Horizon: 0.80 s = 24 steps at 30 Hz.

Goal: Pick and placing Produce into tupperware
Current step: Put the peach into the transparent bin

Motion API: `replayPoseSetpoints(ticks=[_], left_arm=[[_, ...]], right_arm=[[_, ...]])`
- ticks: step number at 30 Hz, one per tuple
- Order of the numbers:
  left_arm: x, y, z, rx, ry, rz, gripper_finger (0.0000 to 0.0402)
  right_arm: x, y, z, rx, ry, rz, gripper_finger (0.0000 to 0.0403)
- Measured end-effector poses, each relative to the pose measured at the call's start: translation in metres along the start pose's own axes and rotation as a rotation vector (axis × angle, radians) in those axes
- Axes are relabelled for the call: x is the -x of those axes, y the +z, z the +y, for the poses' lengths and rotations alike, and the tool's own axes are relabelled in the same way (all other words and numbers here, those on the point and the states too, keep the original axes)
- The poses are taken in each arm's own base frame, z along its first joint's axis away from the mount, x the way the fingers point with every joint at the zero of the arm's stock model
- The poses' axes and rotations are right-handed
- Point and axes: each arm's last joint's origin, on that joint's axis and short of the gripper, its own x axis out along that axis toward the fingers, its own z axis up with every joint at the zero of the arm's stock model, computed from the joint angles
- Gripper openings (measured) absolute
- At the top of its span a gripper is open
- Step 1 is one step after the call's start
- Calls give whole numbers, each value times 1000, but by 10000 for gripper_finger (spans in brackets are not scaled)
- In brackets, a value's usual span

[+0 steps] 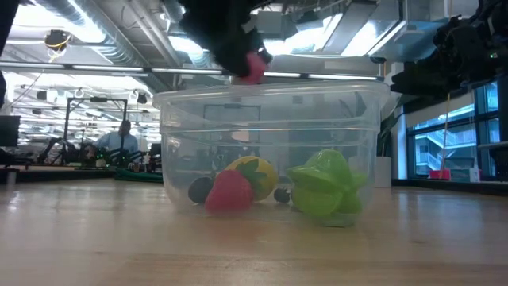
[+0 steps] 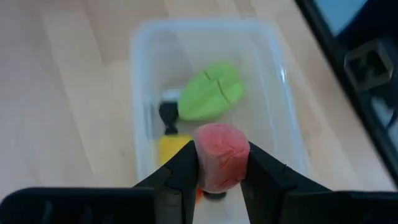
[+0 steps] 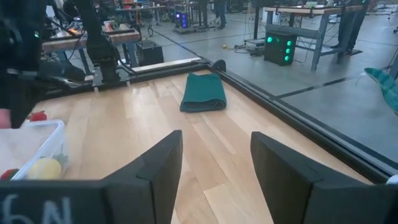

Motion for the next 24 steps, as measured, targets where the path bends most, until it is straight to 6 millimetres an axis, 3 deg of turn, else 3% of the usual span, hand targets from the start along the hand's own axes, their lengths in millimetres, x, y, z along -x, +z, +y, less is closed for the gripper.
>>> replayPoseSetpoints(ticks=[6, 24], left_arm=[[-17, -13, -9, -102, 43, 157, 108], [-24, -5, -28, -167, 141, 105, 138]], right_arm=[[0, 0, 0, 5, 0, 4, 193], [0, -2, 0, 11, 0, 16, 193]])
